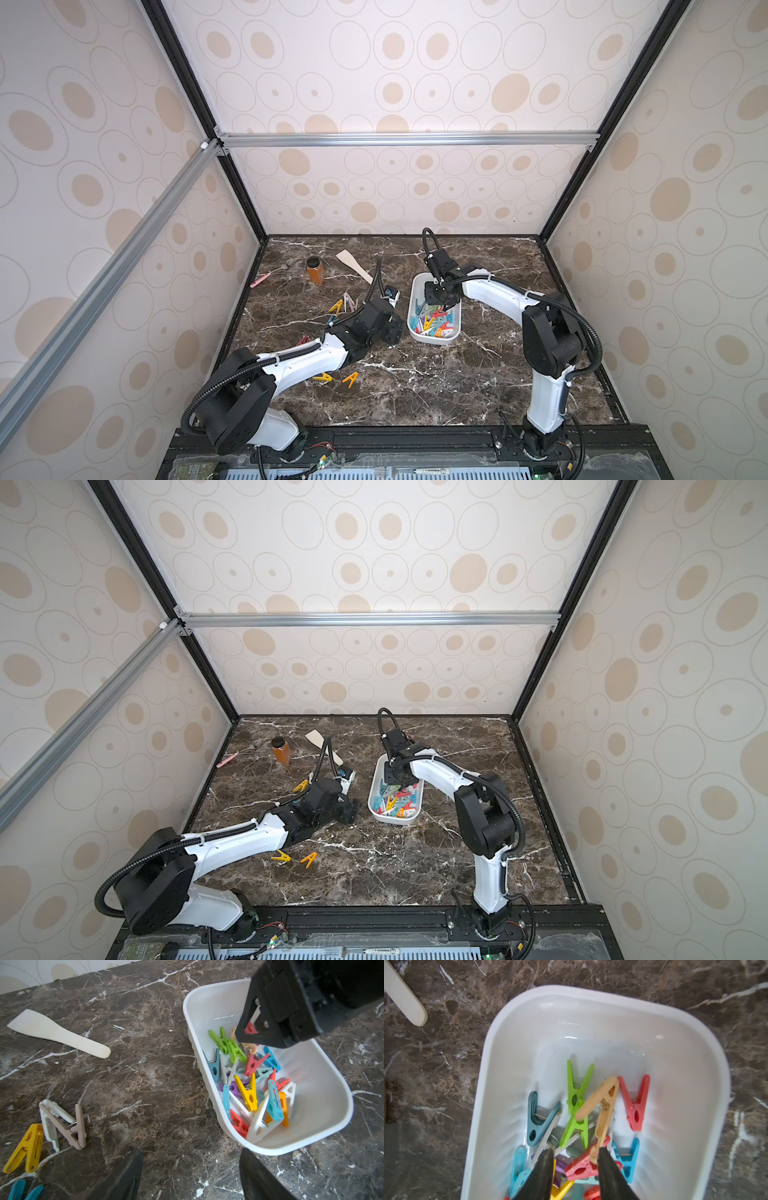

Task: Put the clothespins into the storage box
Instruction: Place the clothespin in the storage box, then pick up the clothespin from the center of the board.

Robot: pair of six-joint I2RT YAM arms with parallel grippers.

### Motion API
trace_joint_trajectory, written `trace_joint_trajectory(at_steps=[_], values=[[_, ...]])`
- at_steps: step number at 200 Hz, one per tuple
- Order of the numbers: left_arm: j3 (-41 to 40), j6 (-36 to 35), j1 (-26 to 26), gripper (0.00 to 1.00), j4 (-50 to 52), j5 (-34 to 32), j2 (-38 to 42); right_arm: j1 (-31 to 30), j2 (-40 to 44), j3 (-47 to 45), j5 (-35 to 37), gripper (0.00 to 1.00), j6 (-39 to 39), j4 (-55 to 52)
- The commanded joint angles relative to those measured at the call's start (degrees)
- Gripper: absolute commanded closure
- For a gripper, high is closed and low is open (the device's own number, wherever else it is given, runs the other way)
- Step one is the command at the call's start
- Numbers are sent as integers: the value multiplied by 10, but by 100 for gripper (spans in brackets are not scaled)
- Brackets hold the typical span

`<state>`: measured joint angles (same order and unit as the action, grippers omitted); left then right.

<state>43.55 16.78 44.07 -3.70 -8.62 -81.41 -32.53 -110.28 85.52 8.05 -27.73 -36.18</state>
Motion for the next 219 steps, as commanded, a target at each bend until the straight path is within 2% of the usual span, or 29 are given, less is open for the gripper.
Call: trace_joint_trajectory(at_steps=[1,19,42,65,84,107,145,219], values=[[25,-19,-10,27,26,-43,22,-50,49,9,36,60,20,-40],[10,-5,-55,27,39,-44,62,-109,71,-3,12,60,46,-32],[-36,33,-155,27,33,17,129,-176,82,-33,-56,61,70,3],[-76,61,-241,27,41,41,172,-246,45,-34,-125,62,110,31],[-87,86,-299,26,63,52,186,-298,-8,-6,-120,61,156,22],[-95,123,-361,26,77,78,197,-318,-43,11,-131,59,194,43],[-108,134,-399,26,71,100,189,-339,-108,80,-131,56,264,29],[-114,118,-432,26,76,102,183,-358,-172,155,-172,55,326,13]])
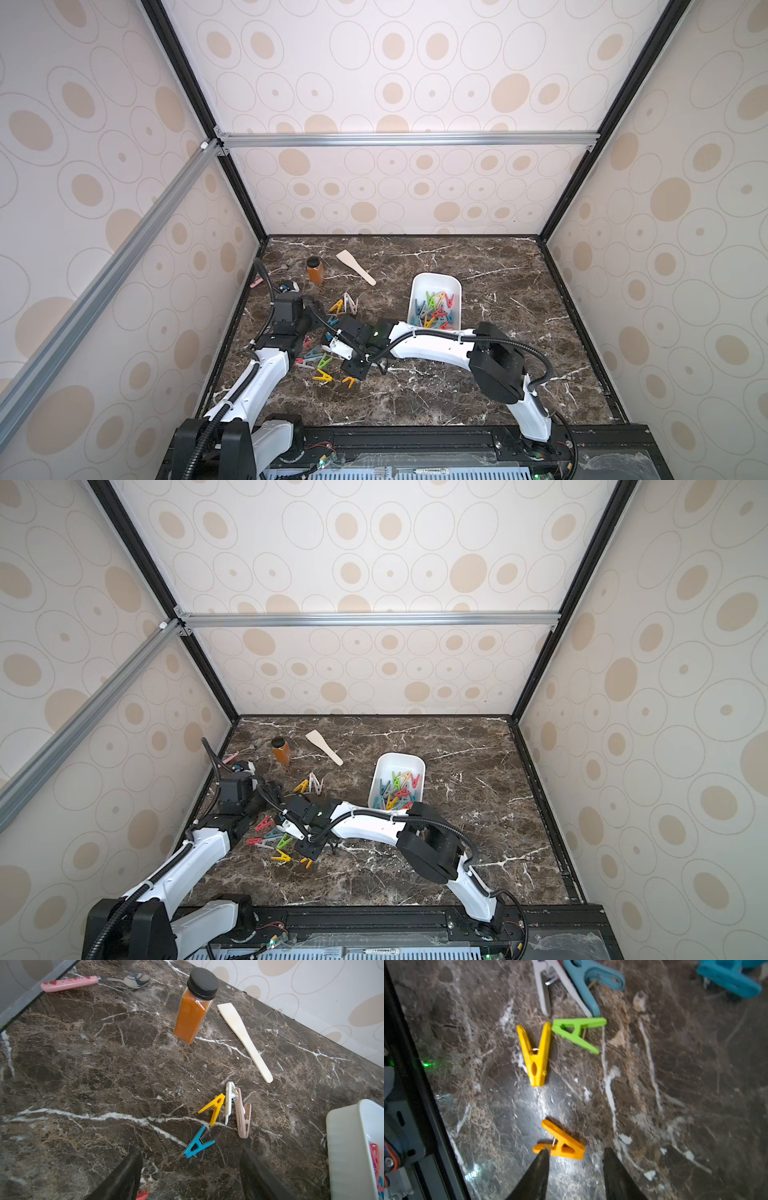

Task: Put the clothespins into the storage box
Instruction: Pick up the clothespin from the center of the board.

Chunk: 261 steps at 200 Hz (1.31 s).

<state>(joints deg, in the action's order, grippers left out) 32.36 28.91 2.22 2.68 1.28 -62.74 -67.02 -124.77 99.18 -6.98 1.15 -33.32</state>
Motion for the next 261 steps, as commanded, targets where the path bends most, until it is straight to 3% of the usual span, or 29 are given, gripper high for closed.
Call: trace_joint_trajectory(at_steps=[1,87,139,179,214,232,261], values=[[-1,-3,-14,26,12,3,-4,-13,-28,19,-22,55,39,-16],[-8,-3,-40,26,3,28,-17,-22,-63,45,15,65,62,-28],[-10,0,-42,26,-3,37,-19,-22,-49,27,45,85,57,-15],[1,1,-43,27,4,43,-19,-12,36,-45,70,96,13,45],[13,6,-40,29,-2,69,-20,48,159,-148,56,99,-74,111],[20,-2,-10,29,-11,65,-22,93,212,-189,62,99,-115,125],[29,-41,126,27,-54,12,-19,184,265,-237,77,100,-174,135]])
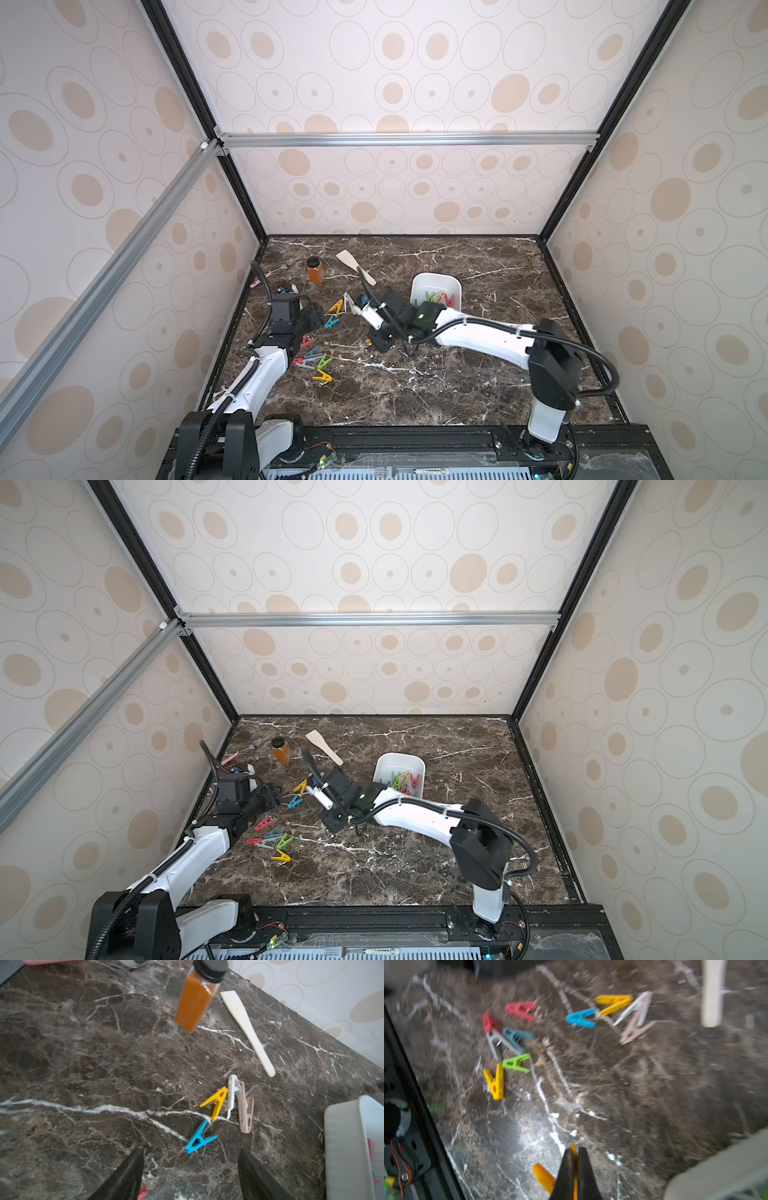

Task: Put the clothespins into the storage box
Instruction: Pick up the clothespin from the center of the board, then place the clothespin in the storage box.

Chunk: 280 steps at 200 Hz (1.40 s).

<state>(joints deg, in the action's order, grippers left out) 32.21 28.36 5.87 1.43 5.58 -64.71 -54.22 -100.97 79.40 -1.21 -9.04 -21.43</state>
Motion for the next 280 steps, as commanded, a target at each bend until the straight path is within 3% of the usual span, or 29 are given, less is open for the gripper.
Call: trace_joint_trajectory(at_steps=[1,19,42,94,107,127,142,167,196,240,280], values=[[31,-38,95,27,-43,-34,1,59,28,-40,19,100,-73,16],[40,-62,169,27,-70,-59,-12,104,37,-55,55,100,-95,13],[52,-77,225,27,-91,-72,-40,145,20,-53,109,100,-116,-6],[68,-79,260,27,-95,-76,-85,172,-53,3,231,98,-139,-53],[71,-74,261,27,-90,-79,-91,173,-70,22,259,92,-148,-71],[79,-66,260,28,-72,-87,-101,172,-83,51,285,74,-168,-103],[87,-58,260,28,-52,-102,-109,169,-85,67,290,68,-177,-118],[100,-36,244,29,-21,-108,-118,143,-87,100,294,67,-178,-139],[79,5,200,29,-24,-96,-103,97,-98,136,227,70,-200,-130],[-10,98,59,29,-56,-17,-65,40,-211,254,120,71,-253,-133],[-26,80,34,29,-41,-37,-46,27,-328,377,88,72,-286,-140]])
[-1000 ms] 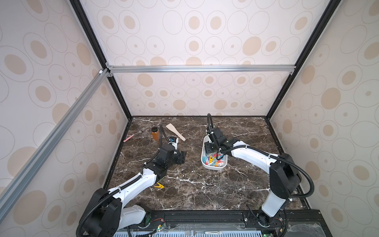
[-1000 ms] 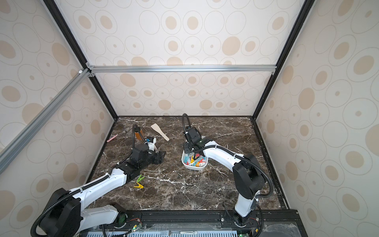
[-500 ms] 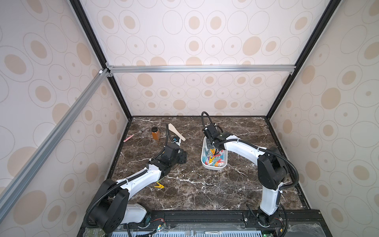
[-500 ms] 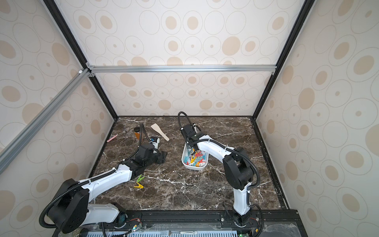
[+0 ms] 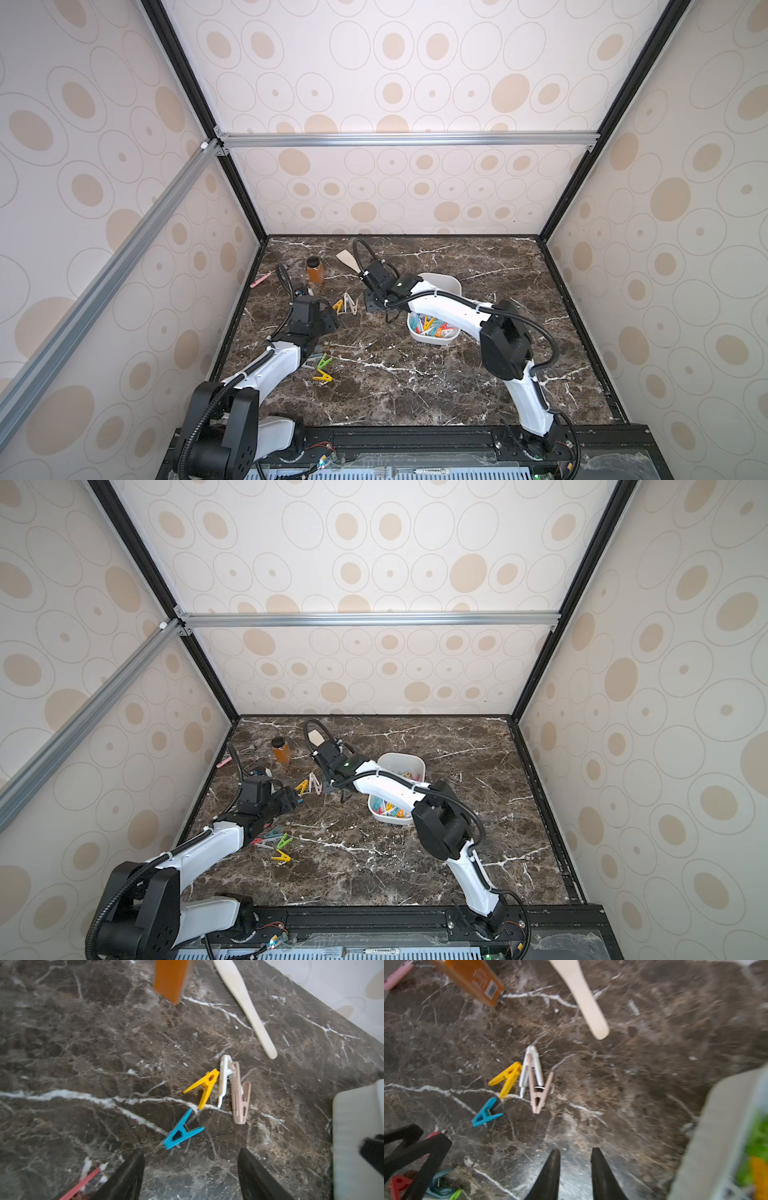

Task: Put the clothespins into the storage box
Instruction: Place the clothespin in the storage box, then pick up the clothespin from the center of the board.

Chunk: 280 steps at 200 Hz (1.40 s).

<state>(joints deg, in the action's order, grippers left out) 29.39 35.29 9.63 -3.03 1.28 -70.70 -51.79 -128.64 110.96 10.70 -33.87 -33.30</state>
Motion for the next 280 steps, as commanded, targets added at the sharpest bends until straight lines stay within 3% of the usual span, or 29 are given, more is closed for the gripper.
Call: trace_joint_trajectory(at_steps=[1,59,178,230,280], values=[[2,10,-4,29,4,6,14,2,-53,65,-32,71,-38,-22],[-18,1,-4,29,-5,16,29,4,-181,230,-6,73,-53,-59],[-23,-3,-4,29,-6,23,35,12,-245,278,-8,80,-51,-60],[-20,0,-4,29,-4,24,38,10,-215,249,-6,91,-54,-55],[0,-16,-4,29,6,25,53,10,-71,114,-9,97,-38,-6]])
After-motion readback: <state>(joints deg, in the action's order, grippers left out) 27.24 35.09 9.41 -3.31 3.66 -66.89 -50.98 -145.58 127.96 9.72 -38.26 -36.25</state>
